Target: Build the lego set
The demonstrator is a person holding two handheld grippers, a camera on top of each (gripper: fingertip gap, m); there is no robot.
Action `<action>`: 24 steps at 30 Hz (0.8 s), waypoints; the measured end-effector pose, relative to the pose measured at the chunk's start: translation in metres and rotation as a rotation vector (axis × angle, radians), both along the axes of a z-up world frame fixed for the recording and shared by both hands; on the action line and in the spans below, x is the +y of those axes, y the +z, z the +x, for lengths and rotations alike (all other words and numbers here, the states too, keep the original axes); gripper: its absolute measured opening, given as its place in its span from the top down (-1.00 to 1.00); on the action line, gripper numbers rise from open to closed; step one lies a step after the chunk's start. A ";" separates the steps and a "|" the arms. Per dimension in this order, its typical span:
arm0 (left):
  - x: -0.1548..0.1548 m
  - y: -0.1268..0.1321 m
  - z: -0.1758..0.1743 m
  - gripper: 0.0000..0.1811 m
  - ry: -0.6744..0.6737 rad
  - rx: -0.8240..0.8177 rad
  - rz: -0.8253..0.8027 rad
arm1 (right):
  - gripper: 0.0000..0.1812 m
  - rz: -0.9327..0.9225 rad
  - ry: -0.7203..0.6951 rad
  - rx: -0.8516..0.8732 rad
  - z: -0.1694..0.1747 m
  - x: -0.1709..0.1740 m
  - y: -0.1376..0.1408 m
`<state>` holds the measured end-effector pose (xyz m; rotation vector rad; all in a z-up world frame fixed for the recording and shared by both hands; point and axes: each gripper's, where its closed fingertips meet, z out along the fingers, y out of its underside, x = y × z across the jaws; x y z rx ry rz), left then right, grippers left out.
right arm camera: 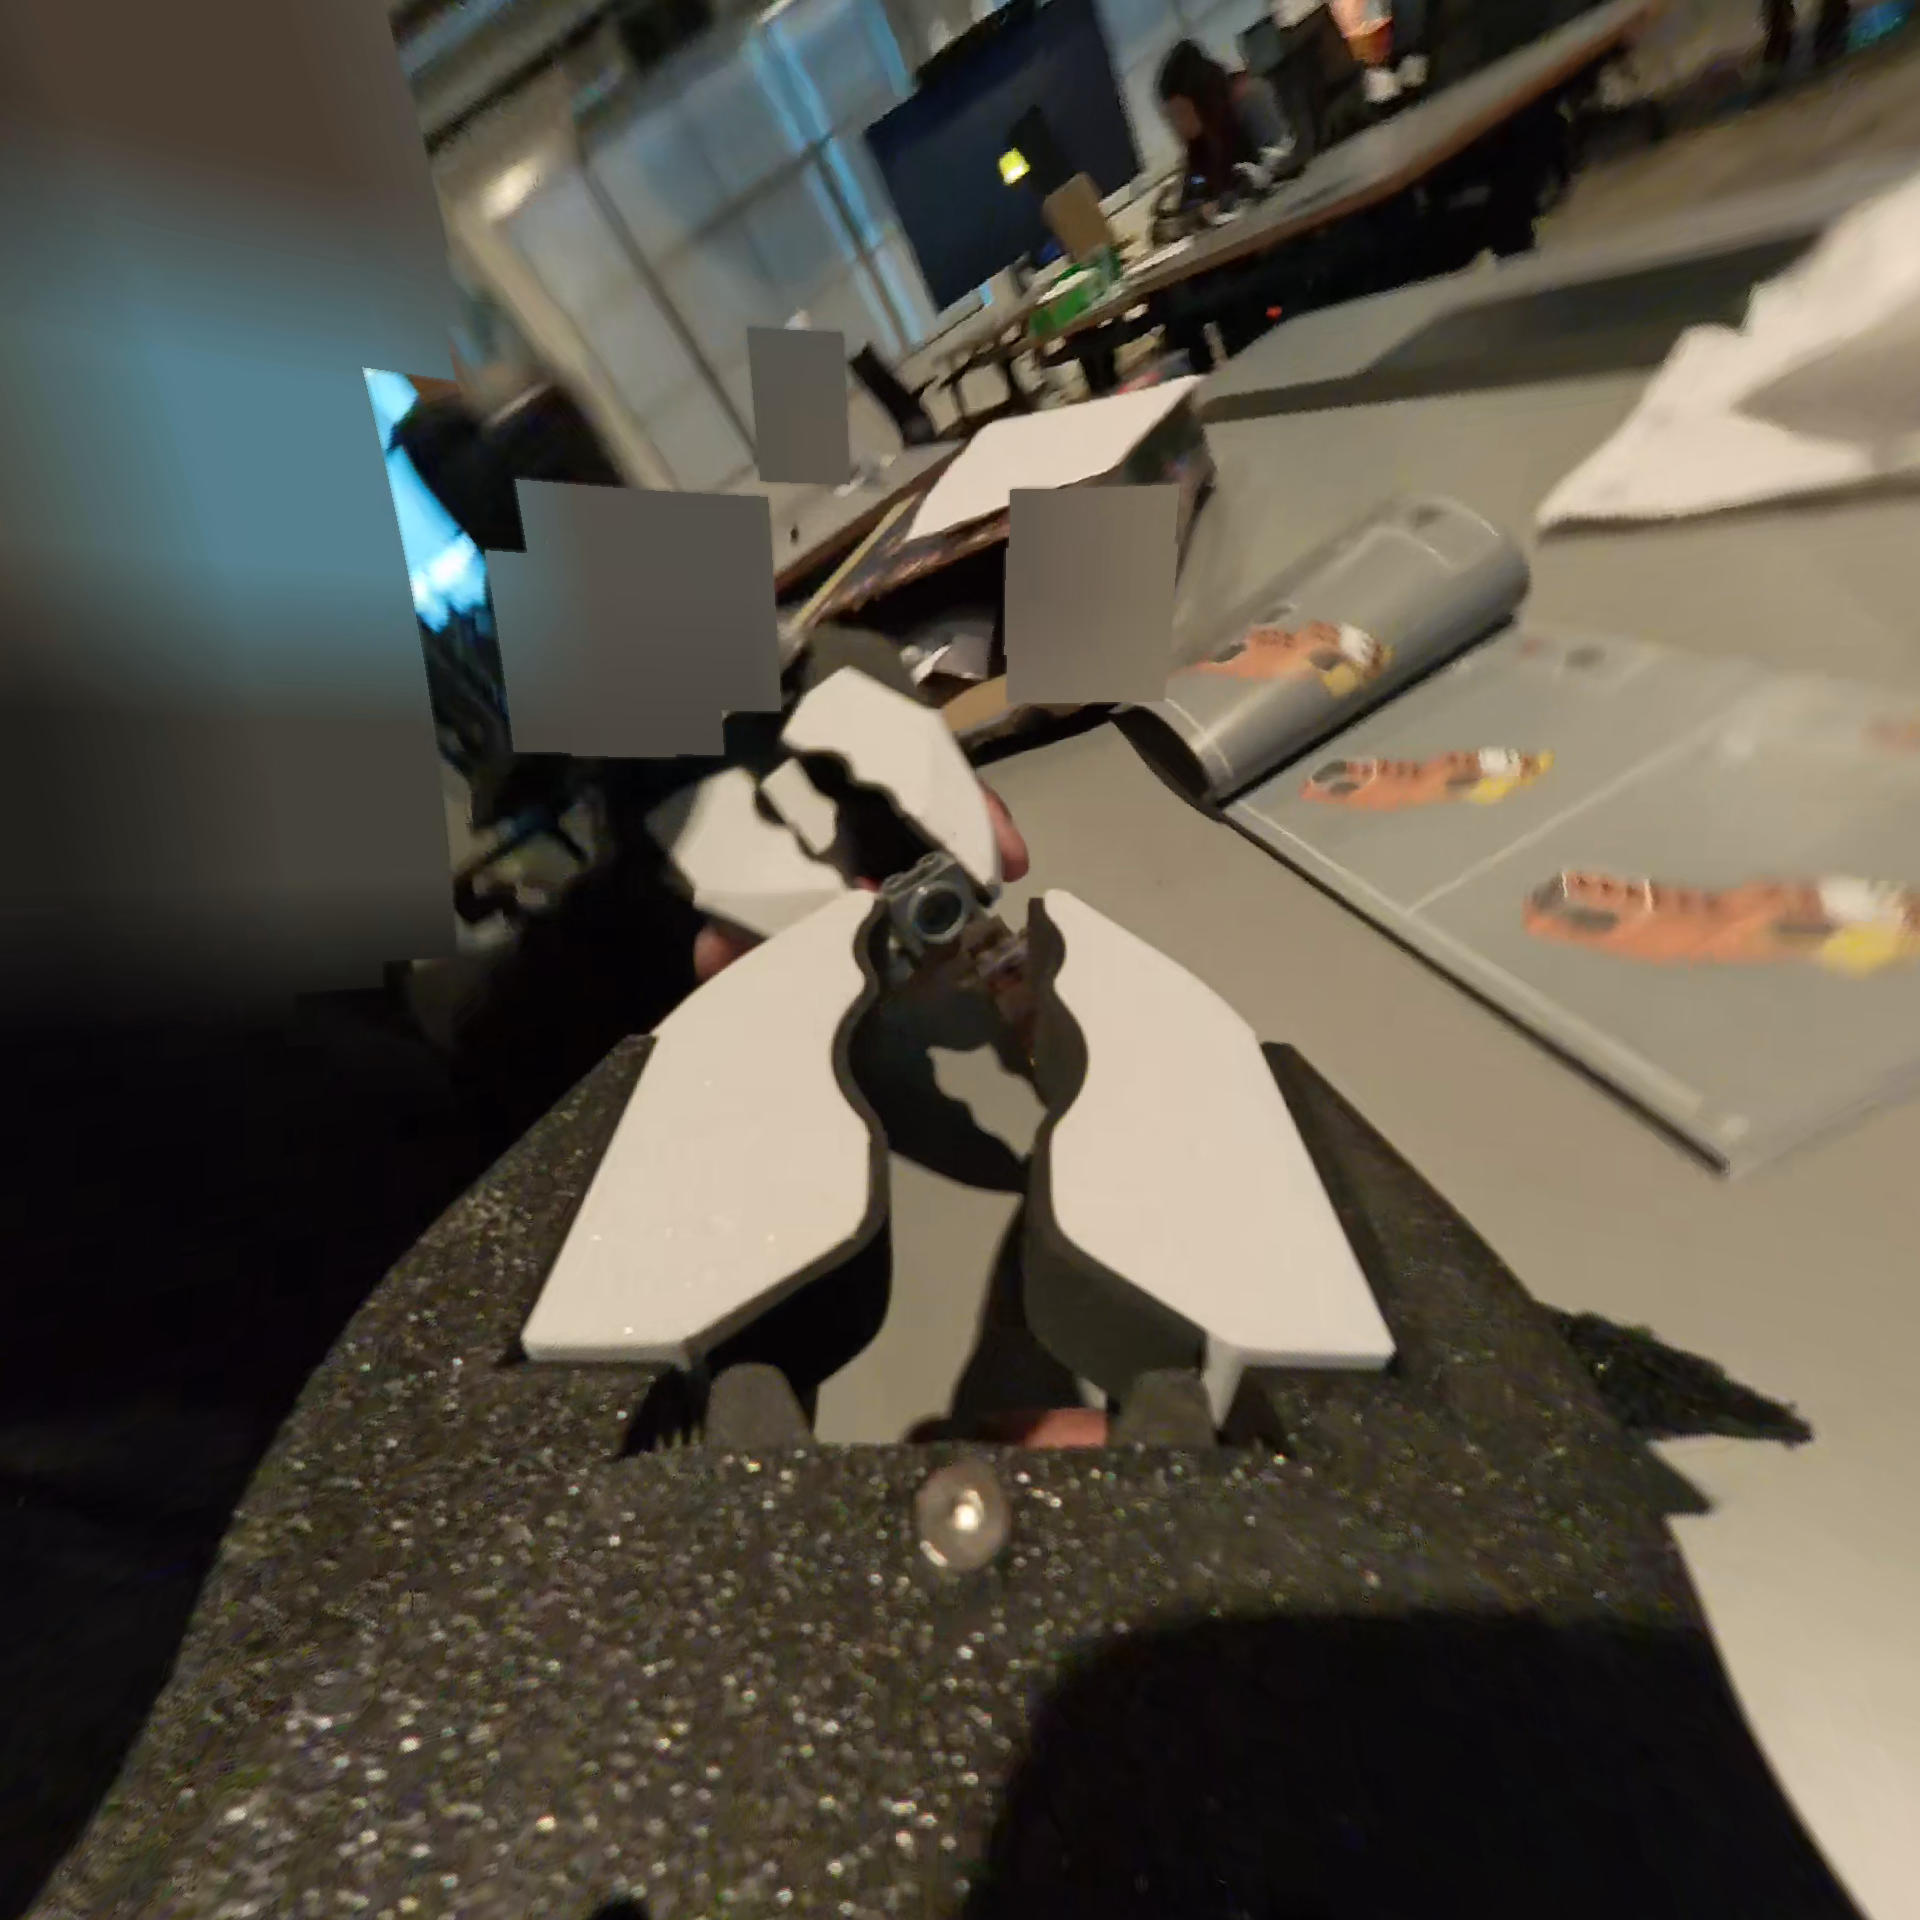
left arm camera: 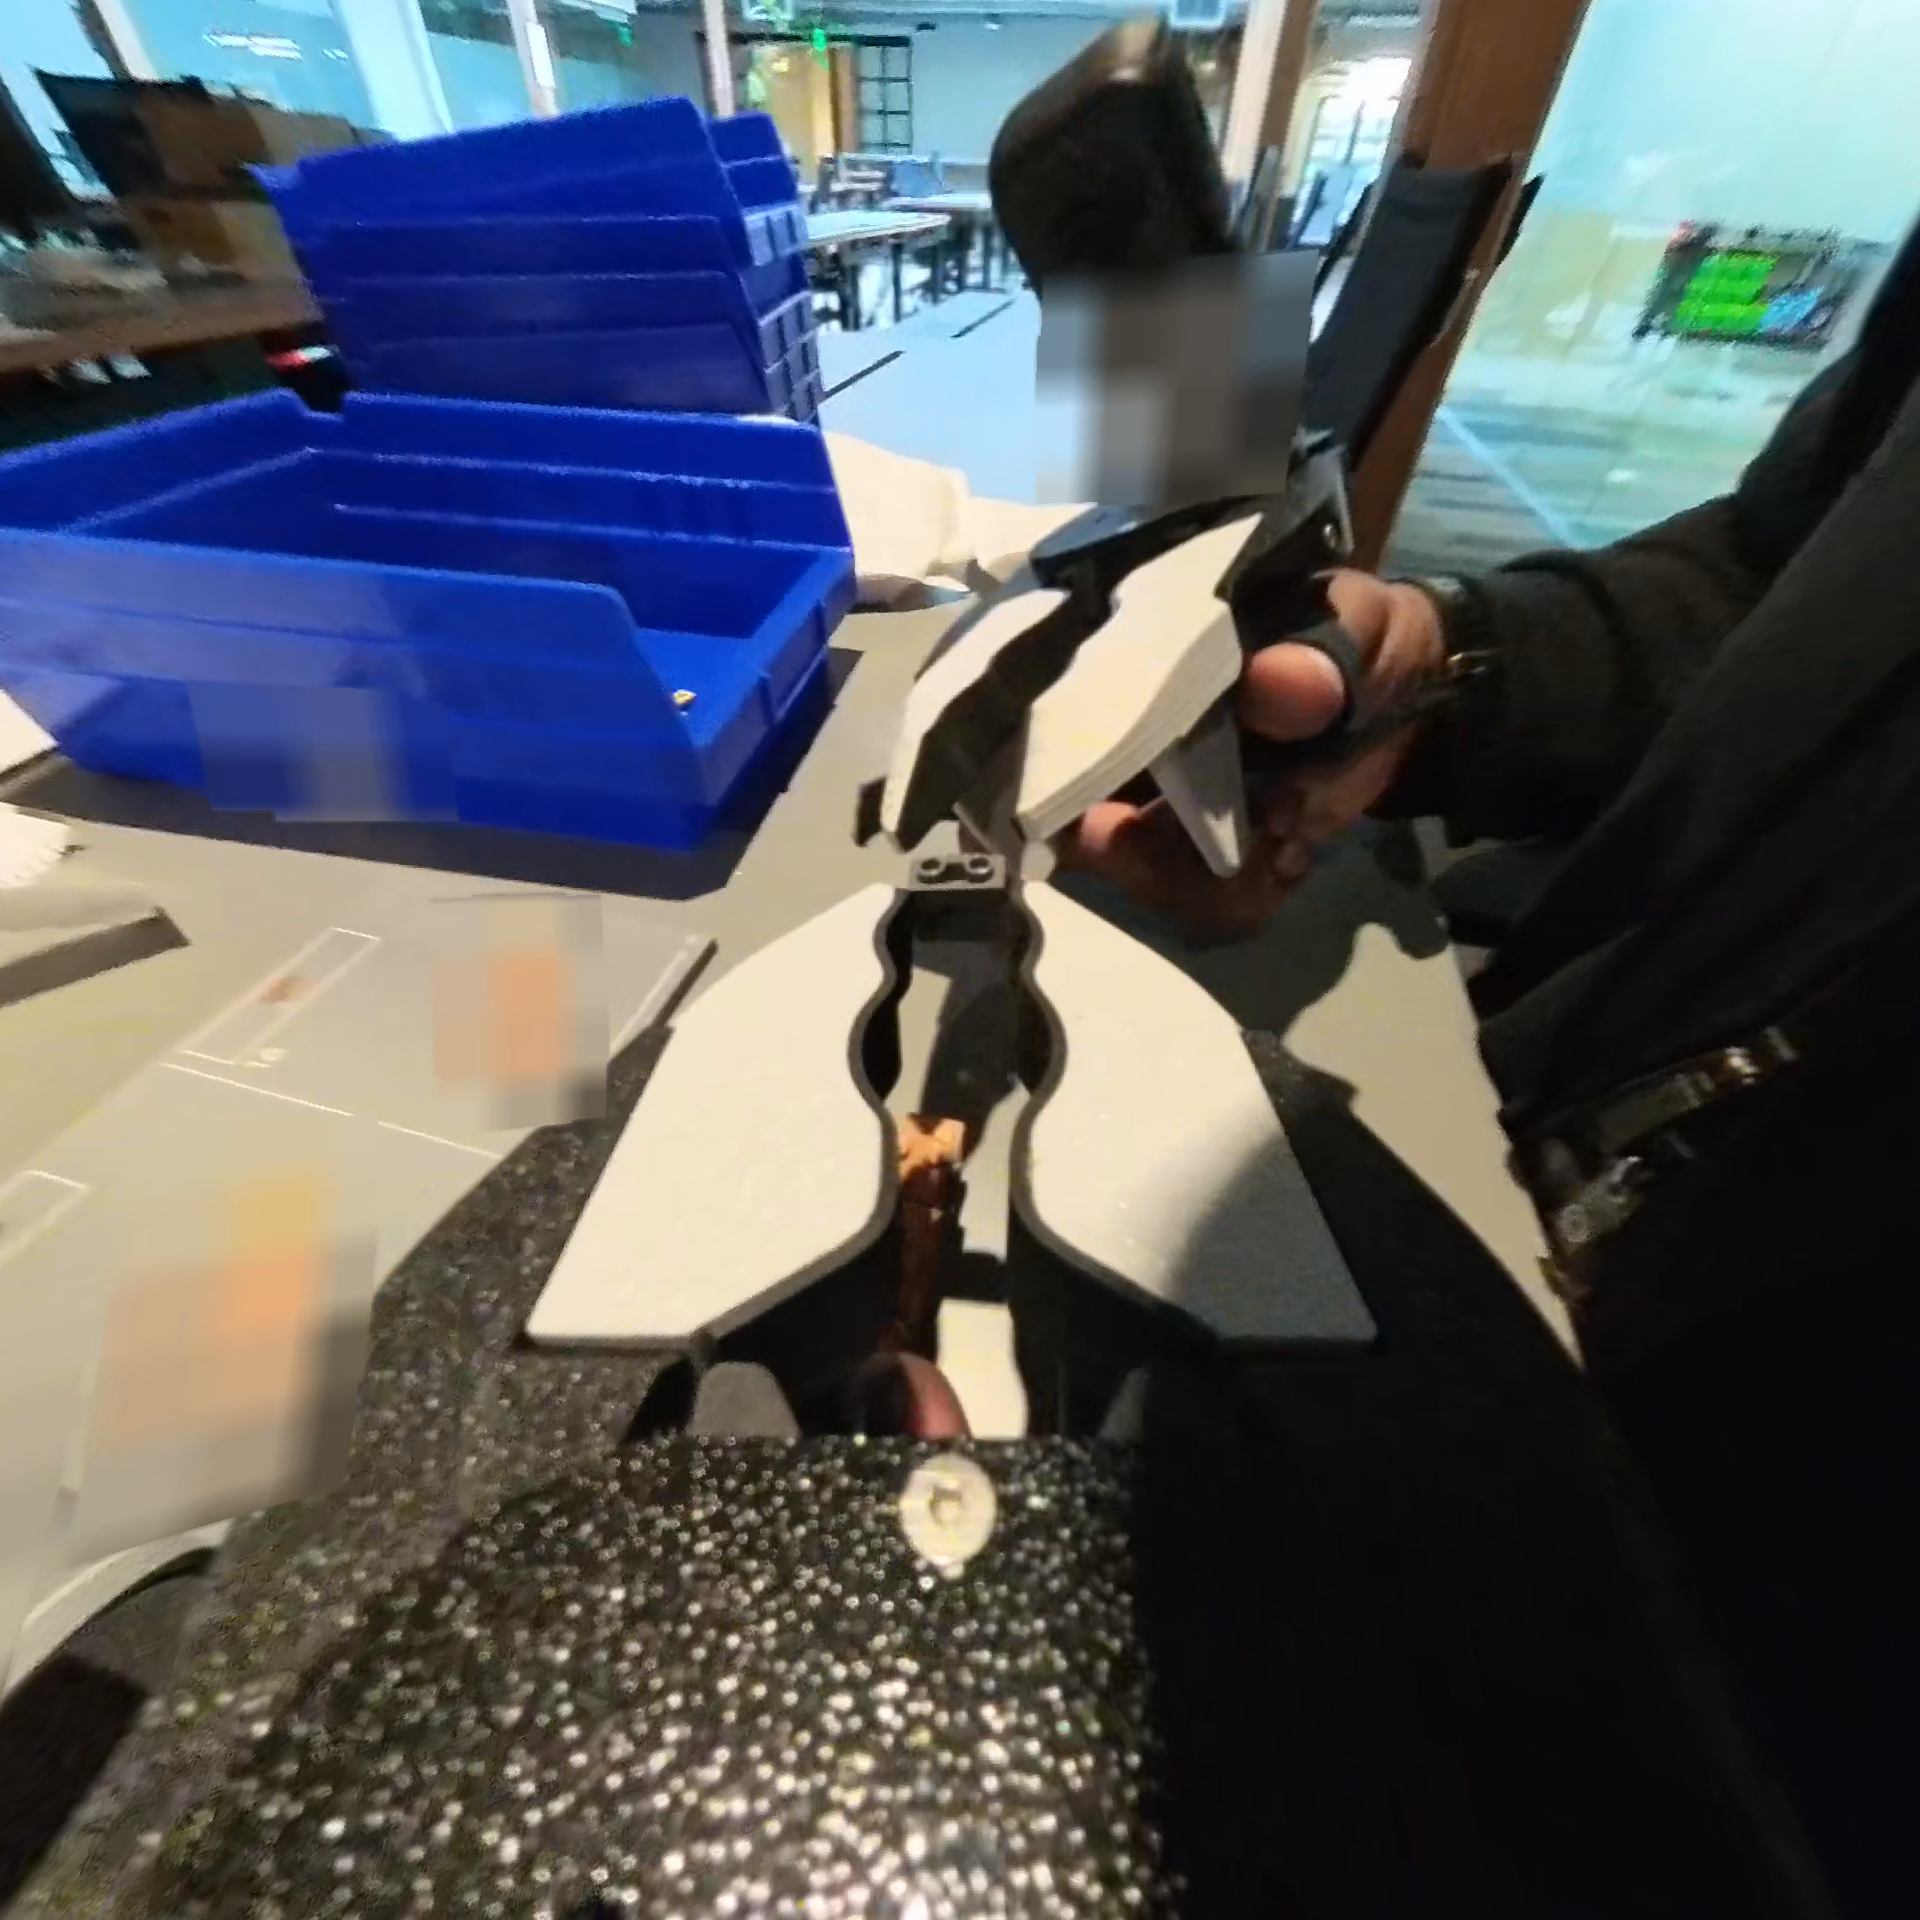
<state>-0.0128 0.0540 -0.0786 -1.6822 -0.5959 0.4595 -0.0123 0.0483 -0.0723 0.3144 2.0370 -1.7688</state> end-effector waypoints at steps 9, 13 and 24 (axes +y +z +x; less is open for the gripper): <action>-0.001 0.007 0.009 0.82 -0.073 0.019 0.071 | 0.70 0.020 0.115 0.189 0.011 -0.001 0.011; -0.002 0.004 0.011 0.82 -0.088 -0.003 0.073 | 0.71 0.029 0.142 0.415 0.015 0.000 0.005; 0.007 -0.001 0.023 0.82 -0.138 0.077 -0.047 | 0.83 -0.015 0.200 0.439 0.025 0.002 0.010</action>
